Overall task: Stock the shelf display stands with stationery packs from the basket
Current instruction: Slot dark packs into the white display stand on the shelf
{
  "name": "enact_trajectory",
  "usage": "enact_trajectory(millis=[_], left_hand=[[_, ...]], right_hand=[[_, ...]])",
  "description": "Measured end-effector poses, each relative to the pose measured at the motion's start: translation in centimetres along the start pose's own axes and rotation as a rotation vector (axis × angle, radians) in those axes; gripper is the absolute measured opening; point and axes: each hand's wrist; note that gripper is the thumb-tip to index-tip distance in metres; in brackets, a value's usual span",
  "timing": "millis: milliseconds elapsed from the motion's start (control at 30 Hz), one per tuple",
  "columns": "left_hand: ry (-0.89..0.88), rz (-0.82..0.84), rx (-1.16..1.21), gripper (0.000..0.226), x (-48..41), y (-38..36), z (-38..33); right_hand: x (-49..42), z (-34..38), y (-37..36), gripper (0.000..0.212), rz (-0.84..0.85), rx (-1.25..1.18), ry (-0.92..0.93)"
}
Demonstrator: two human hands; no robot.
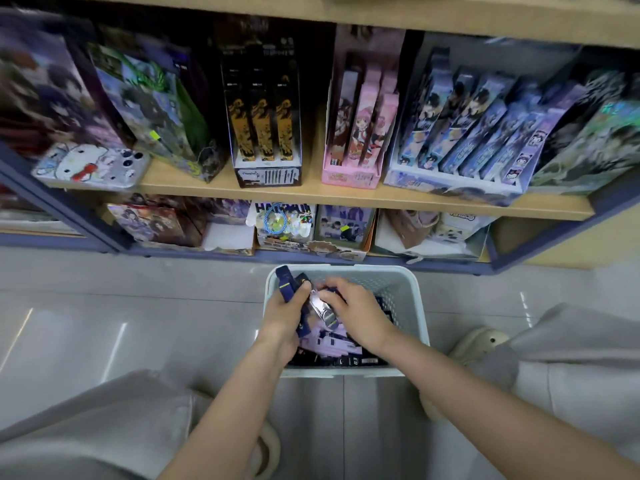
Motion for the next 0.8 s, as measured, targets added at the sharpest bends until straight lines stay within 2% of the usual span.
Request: enact_trajectory(millis=[133,267,367,467,600,800], left_hand=[[-0.094,0.009,0.057,0.015,1.4,1.1,-3.1],[-0.137,0.032,0.03,0.015,3.0,2.2,-6.5],[-0.196,0.073,0.009,0.012,4.5,2.6,-9.0],[-0.268,0.095,-0.051,0.016,6.2,3.0,-11.3],[-0.336,0.084,-0.078,0.016,7.4,4.1,-14.3],[-0.425,0.018,-0.038,0.013,8.0,5.8,-18.2]], right_hand=[[0.8,2.8,2.3,0.023,-0.128,-0.237,-0.088],[1.2,6.1,5.0,0.033,-0.09,-0.424,-0.176],[1.6,9.0,5.9,0.028,-0.007,-0.512,-0.201],[2.0,11.8,6.5,0.017,0.099,-0.512,-0.154],[2.3,14.8,7.0,0.021,0.241,-0.545,-0.038],[1.3,19.5,7.2,0.03,0.148,-0.361,0.071]])
Point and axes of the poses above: each hand's wrist, its own x-axis away from the middle knuckle, its own y-axis out of the back of the hand, z = x × y, and after that the axes turned 4 degrees about -x, right-handed
